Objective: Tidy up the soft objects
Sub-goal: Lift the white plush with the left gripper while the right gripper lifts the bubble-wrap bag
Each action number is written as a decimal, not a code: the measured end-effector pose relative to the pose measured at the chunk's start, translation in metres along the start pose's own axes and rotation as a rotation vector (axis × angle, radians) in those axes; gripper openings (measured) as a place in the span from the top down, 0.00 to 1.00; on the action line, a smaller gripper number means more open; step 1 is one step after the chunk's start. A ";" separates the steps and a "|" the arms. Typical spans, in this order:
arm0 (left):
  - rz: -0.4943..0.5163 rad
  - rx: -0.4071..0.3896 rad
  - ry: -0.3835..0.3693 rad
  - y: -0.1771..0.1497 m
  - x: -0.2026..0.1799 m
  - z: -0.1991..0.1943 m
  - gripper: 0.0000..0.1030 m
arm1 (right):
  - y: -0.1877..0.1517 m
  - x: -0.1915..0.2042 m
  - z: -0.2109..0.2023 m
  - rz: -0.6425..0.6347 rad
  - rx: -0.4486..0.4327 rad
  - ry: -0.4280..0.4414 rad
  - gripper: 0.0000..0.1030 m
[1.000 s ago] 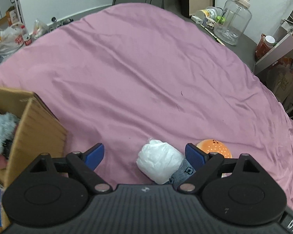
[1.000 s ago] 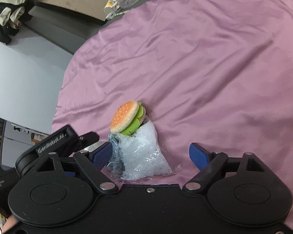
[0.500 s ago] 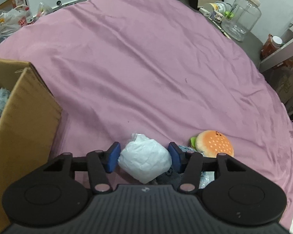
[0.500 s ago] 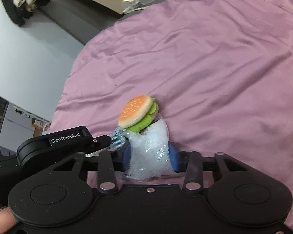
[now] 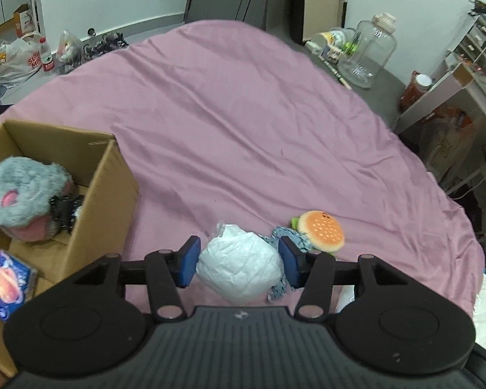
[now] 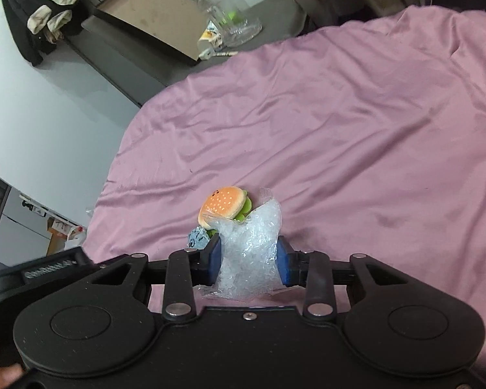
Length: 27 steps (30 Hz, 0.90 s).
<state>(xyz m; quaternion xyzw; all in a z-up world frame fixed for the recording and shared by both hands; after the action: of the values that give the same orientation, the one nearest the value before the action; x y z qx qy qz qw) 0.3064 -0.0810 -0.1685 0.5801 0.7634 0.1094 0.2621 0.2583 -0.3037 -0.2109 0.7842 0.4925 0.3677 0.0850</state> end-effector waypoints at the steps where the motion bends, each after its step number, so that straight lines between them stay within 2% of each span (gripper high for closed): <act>1: 0.004 -0.003 -0.007 -0.001 0.000 -0.004 0.50 | -0.001 0.000 -0.003 -0.001 0.000 -0.001 0.67; 17: 0.033 -0.063 -0.081 -0.022 0.009 -0.073 0.50 | -0.015 0.009 -0.071 -0.070 -0.082 -0.023 0.67; 27: 0.034 -0.105 -0.128 -0.033 0.019 -0.111 0.50 | -0.020 0.023 -0.113 -0.111 -0.164 -0.031 0.67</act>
<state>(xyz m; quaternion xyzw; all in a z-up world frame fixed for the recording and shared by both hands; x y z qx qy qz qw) 0.2175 -0.0577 -0.0961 0.5842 0.7284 0.1166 0.3384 0.1754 -0.3002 -0.1290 0.7519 0.5020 0.3892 0.1768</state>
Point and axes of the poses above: each gripper's, at about its wrist camera, not at the fingertips, and z roughly the way its jaws point, x to its left, y to its top, the point moved 1 cm from there along z, roughly the way its jaws point, and after that the axes turned 3 degrees about -z, right-handed, at the moved point
